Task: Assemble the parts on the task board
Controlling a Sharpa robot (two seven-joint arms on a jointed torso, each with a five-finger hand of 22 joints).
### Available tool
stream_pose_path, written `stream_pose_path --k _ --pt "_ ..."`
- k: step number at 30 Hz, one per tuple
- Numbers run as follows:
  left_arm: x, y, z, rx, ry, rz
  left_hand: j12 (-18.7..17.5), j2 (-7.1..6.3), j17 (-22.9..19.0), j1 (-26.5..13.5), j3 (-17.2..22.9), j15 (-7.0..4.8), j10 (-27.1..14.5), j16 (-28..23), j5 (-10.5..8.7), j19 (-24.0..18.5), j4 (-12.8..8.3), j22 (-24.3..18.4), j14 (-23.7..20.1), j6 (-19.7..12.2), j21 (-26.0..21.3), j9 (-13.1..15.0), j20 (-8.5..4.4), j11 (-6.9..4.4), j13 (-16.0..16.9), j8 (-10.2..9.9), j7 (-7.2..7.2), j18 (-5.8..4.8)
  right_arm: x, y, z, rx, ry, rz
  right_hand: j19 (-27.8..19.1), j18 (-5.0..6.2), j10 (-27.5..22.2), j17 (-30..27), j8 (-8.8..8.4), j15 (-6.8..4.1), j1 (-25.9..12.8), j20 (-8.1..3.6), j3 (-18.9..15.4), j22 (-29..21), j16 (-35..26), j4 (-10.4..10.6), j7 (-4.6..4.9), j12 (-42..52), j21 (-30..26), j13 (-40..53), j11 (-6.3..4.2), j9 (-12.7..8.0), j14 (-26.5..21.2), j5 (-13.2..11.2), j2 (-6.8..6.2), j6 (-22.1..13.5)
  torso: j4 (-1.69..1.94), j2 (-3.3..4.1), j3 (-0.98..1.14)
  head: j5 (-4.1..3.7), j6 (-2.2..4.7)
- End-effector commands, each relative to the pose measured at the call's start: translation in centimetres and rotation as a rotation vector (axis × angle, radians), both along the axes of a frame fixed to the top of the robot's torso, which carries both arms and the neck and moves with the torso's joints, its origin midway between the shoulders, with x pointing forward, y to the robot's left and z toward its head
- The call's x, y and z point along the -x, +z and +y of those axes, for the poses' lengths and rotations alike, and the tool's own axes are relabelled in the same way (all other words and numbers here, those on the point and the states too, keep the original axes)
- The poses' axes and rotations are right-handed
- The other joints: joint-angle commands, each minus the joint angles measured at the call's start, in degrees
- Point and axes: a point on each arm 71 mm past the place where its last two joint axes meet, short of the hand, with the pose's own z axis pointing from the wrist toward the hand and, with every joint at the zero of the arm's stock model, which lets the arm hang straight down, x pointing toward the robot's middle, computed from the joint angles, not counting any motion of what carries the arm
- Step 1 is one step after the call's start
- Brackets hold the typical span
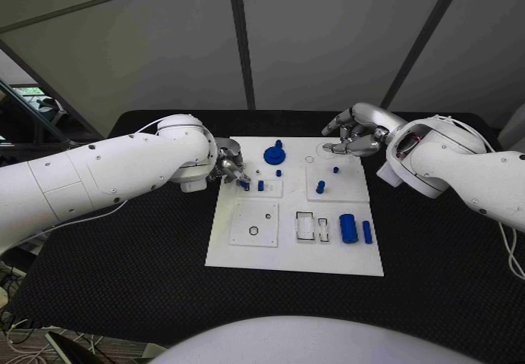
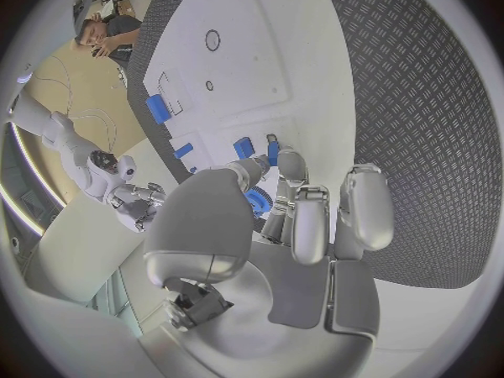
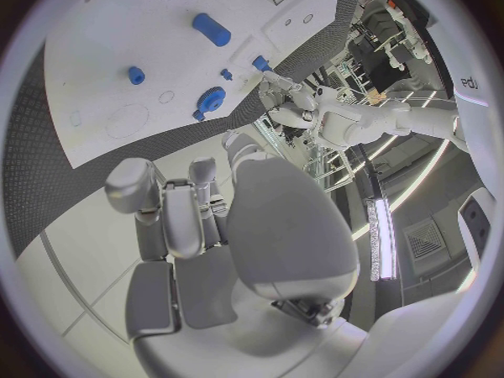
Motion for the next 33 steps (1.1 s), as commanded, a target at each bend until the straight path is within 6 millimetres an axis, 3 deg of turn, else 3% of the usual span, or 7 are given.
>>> stream_pose_path --k 1,33 --pt "0.17 -0.29 -0.19 -0.017 -0.012 0.012 0.2 0.04 11.0 -0.2 6.0 -0.50 0.5 0.2 0.38 0.4 -5.7 2.3 4.6 0.0 0.4 0.0 0.17 -0.03 0.1 0.3 -0.27 0.03 0.00 0.09 0.09 0.000 0.006 0.000 -0.2 0.48 0.1 0.1 0.21 -0.47 -0.6 -0.20 0.3 0.1 -0.1 -0.1 -0.05 0.2 -0.3 0.0 -0.06 0.0 0.7 0.3 0.19 -0.1 0.01 -0.02 0.02 0.04 -0.04" --pt "0.63 -1.04 -0.11 -0.038 -0.022 0.037 0.1 -0.09 11.2 -0.6 6.6 -0.54 0.7 0.3 0.36 0.4 -5.8 2.3 4.7 0.0 0.4 0.1 0.13 -0.07 0.0 0.4 -0.32 0.02 -0.05 0.05 0.02 0.002 0.005 0.001 -0.2 0.49 0.2 0.0 0.40 -0.49 -0.6 -0.21 0.3 0.0 -0.1 -0.1 -0.10 0.2 -0.3 0.0 -0.10 0.0 0.7 0.3 0.20 0.1 -0.02 -0.02 0.02 0.06 -0.45"
